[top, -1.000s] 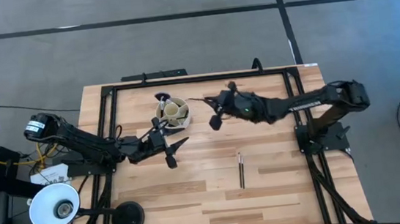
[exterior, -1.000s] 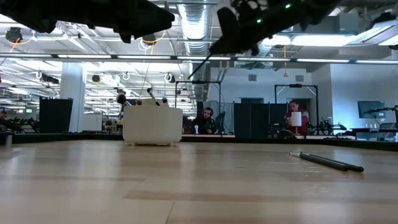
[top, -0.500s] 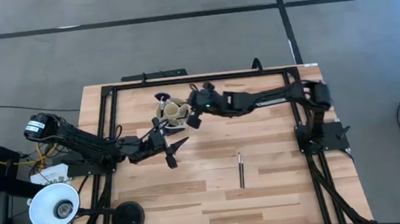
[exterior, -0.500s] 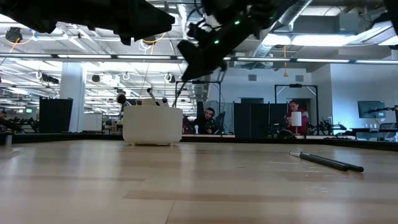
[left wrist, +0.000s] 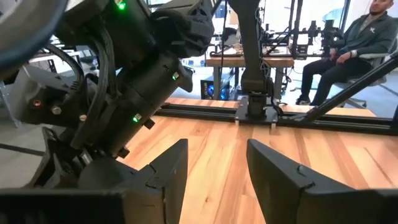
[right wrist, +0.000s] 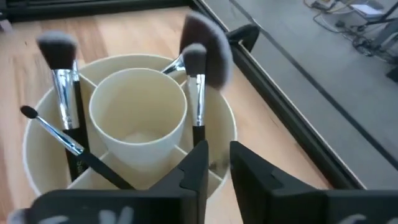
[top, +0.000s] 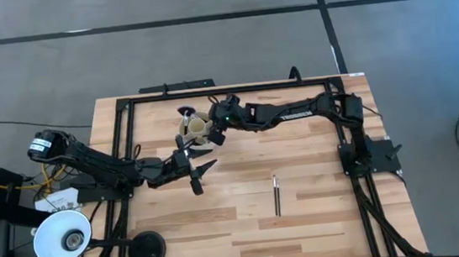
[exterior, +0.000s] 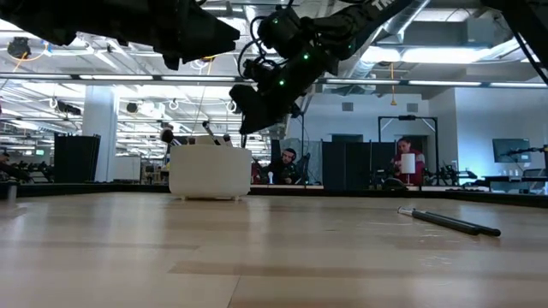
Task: Sort items
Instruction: Put the black eyeshadow brush in the white organizer, then put the liner brush in the white organizer
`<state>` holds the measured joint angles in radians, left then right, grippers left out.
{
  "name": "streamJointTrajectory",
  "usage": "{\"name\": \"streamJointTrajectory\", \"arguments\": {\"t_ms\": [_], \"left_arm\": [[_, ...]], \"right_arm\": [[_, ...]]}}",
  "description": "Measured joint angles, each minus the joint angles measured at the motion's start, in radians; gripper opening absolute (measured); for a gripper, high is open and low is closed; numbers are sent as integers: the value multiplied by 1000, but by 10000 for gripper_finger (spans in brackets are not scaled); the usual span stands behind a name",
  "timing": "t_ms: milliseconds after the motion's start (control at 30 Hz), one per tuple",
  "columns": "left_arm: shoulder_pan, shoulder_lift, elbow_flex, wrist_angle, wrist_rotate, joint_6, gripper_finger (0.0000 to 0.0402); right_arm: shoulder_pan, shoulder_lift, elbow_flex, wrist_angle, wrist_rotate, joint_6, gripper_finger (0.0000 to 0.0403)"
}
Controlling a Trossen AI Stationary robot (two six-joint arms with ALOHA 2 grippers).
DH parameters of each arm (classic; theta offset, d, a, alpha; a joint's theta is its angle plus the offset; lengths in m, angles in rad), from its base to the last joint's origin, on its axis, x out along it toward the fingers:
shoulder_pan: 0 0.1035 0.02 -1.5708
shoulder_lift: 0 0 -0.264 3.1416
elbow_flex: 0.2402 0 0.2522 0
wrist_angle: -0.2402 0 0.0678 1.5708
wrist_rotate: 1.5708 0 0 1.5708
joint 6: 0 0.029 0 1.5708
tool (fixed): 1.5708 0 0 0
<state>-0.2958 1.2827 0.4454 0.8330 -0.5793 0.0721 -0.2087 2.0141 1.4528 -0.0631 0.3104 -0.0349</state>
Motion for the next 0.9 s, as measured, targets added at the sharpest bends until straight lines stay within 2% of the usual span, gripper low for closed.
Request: {"name": "streamJointTrajectory", "arguments": {"t_ms": [333,600,767,900], "left_arm": [[0,0,0,-3,0,-2,161],[0,0,0,-20,0,-3,161],[0,0,0,-37,0,-3,161],[0,0,0,-40,0,-3,161]], "right_arm": [[25,-24,3,-62,2,-42,108],[172,-234,31,-441,6,-30,127],[311,-395,32,-644,14,117,127],[436,-500,27,-859,94,285,123]]}}
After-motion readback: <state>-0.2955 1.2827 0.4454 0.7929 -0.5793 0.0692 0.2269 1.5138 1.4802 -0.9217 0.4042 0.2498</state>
